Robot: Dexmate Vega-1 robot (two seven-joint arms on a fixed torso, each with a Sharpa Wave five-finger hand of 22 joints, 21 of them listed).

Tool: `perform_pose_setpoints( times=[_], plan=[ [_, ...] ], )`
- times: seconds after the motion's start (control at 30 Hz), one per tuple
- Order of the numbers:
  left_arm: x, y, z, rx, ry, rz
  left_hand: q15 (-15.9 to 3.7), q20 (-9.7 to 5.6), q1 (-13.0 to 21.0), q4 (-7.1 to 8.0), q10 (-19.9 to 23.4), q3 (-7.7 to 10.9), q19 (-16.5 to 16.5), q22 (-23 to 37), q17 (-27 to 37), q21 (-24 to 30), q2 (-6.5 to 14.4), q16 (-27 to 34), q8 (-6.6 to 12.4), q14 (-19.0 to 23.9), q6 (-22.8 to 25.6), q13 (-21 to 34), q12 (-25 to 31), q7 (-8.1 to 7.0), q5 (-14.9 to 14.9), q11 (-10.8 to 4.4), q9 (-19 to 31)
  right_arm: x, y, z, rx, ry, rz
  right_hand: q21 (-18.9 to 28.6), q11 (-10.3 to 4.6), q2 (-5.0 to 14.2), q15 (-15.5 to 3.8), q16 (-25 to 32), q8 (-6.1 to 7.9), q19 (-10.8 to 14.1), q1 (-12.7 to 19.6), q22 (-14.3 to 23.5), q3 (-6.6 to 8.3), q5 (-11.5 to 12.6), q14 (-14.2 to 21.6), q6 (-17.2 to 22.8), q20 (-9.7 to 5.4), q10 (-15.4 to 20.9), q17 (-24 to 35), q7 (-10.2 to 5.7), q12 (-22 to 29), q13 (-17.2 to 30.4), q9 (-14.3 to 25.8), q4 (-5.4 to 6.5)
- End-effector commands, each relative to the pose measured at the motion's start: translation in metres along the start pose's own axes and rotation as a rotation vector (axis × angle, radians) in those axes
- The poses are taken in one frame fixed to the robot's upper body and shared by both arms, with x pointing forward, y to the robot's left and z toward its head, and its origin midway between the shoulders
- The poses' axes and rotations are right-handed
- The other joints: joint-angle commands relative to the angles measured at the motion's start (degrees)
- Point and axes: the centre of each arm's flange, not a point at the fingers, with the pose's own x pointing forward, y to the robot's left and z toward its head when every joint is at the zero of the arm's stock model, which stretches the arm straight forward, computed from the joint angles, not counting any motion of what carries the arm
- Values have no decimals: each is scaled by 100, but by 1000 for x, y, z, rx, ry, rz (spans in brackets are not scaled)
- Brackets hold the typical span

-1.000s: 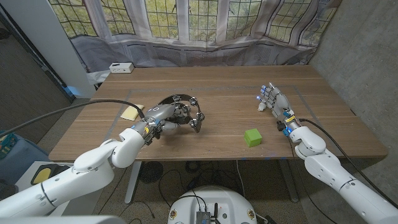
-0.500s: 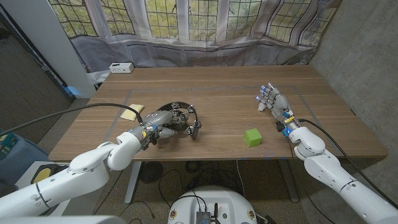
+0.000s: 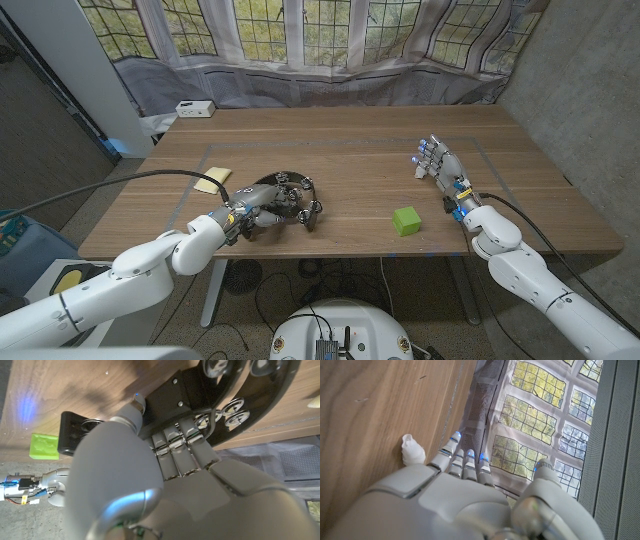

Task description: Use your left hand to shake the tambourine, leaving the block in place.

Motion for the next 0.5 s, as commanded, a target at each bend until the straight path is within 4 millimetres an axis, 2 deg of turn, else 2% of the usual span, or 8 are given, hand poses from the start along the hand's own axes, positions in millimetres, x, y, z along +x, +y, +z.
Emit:
perform_pose_setpoints(
  times=[0.03, 0.5],
  plan=[
    [7, -9, -1, -5, -16, -51, -351, 7, 88, 85, 165, 117, -15, -3, 185, 45, 342, 42, 40, 341, 191, 724, -23, 149, 38, -138, 22, -2, 1, -4, 6, 10, -4, -2, -2, 15, -2, -9, 7, 25, 68, 20, 23, 12, 35, 8, 14, 55, 31, 21, 0, 11, 16, -20],
    [6, -18, -1, 5, -10, -83, -321, 37, 139, 63, 112, 120, -75, -4, 177, 62, 338, 10, 10, 246, 143, 682, -97, 166, 40, -118, 20, -3, 0, -2, 3, 8, -6, -1, 2, 16, -4, -12, 6, 26, 71, 20, 24, 12, 31, 4, 17, 55, 30, 16, 0, 11, 16, -21]
  ],
)
